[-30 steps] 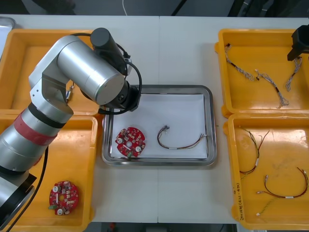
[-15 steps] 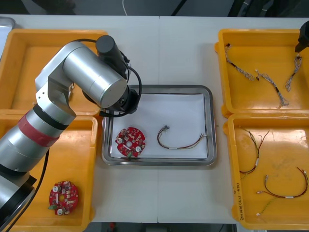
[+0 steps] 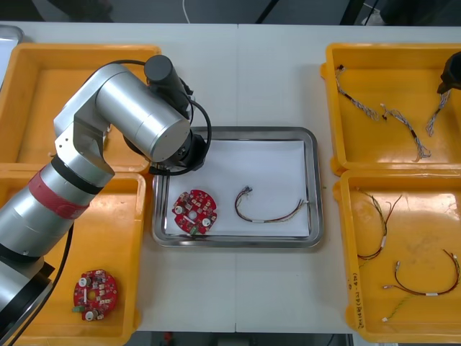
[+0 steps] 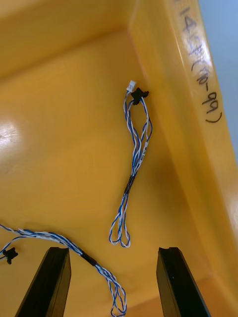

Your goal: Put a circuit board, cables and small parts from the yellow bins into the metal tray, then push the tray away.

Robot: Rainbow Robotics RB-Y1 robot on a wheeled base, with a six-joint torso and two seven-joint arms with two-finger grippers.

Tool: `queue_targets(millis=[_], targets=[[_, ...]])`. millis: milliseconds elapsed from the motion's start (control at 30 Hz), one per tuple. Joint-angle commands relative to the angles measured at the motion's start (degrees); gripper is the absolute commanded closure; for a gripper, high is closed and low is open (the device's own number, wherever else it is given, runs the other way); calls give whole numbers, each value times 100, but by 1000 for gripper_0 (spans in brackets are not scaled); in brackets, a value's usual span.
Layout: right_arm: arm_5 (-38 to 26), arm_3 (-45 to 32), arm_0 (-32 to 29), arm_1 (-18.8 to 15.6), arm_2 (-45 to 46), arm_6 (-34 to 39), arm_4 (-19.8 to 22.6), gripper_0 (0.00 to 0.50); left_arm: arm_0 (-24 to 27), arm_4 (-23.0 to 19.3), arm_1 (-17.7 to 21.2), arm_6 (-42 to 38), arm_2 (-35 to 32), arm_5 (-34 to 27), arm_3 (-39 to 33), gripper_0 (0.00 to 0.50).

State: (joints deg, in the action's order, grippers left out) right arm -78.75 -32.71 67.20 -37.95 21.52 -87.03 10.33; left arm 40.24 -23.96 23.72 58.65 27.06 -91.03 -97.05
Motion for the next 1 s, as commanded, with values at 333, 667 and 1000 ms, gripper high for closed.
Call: queue_targets(millis=[333,667,1000], targets=[[835,1241,786,-345,238,195,-58,0,169,-12,-96,-645,-183,-275,-499,0],[1231,1794,953,-406,194,256,-163,0,169,-372,150,-653,-895,-996,-1202,0],[1767,2243,917,-485,194,274,-163,0,169,-794,590,-574,-1765,-1769,-1765,0]])
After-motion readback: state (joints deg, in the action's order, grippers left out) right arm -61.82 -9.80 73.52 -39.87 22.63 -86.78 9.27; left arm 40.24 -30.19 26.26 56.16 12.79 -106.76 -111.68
